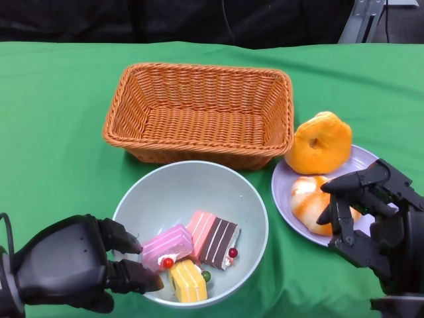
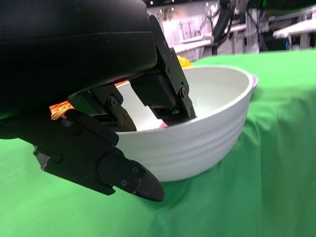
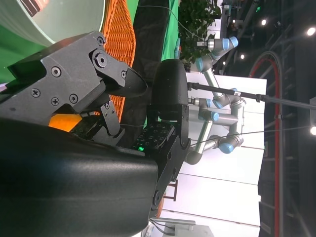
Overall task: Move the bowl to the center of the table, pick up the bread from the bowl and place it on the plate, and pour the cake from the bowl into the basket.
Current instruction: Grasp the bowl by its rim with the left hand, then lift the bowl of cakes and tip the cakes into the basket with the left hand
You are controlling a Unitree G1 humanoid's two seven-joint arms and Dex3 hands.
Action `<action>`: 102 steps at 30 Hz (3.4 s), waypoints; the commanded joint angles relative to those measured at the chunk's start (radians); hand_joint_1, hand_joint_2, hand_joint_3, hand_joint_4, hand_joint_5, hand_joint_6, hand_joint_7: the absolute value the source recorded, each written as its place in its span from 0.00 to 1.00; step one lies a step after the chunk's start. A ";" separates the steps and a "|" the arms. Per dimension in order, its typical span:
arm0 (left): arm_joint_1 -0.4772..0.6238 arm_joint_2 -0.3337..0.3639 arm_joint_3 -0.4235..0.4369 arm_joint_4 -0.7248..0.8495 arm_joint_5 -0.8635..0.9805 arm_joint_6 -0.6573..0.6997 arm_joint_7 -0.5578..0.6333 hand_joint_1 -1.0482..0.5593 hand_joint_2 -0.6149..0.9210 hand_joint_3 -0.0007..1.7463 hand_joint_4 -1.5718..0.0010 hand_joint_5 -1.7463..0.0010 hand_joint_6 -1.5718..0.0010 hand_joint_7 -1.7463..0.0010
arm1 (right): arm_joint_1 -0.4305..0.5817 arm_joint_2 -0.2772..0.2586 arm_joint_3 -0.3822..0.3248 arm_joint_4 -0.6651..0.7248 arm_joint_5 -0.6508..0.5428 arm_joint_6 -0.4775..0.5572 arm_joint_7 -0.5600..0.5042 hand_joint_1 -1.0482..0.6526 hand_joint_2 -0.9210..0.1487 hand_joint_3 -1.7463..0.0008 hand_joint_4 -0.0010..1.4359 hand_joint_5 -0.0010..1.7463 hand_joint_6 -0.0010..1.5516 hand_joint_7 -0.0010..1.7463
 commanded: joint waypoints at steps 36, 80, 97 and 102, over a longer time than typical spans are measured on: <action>-0.068 -0.175 -0.183 0.205 -0.020 0.220 0.227 0.48 0.92 0.01 0.28 0.97 0.32 0.98 | 0.018 0.005 0.009 -0.019 -0.002 -0.030 -0.003 0.56 0.29 0.46 0.60 0.90 0.54 0.64; -0.074 -0.161 0.013 0.280 -0.408 -0.308 0.219 0.67 0.60 0.83 0.38 0.21 0.44 0.19 | 0.010 -0.010 -0.004 0.030 -0.004 -0.023 0.032 0.58 0.27 0.46 0.59 0.89 0.52 0.64; -0.248 -0.432 0.065 0.508 -0.857 -0.329 -0.220 0.61 0.75 0.72 0.49 0.00 0.54 0.06 | -0.006 -0.002 0.008 0.157 -0.037 -0.104 0.018 0.57 0.28 0.47 0.59 0.89 0.50 0.66; -0.287 -0.477 0.107 0.537 -0.922 -0.319 -0.325 0.63 0.76 0.69 0.50 0.00 0.54 0.06 | -0.017 -0.005 0.008 0.189 -0.032 -0.112 0.023 0.56 0.29 0.47 0.58 0.89 0.50 0.66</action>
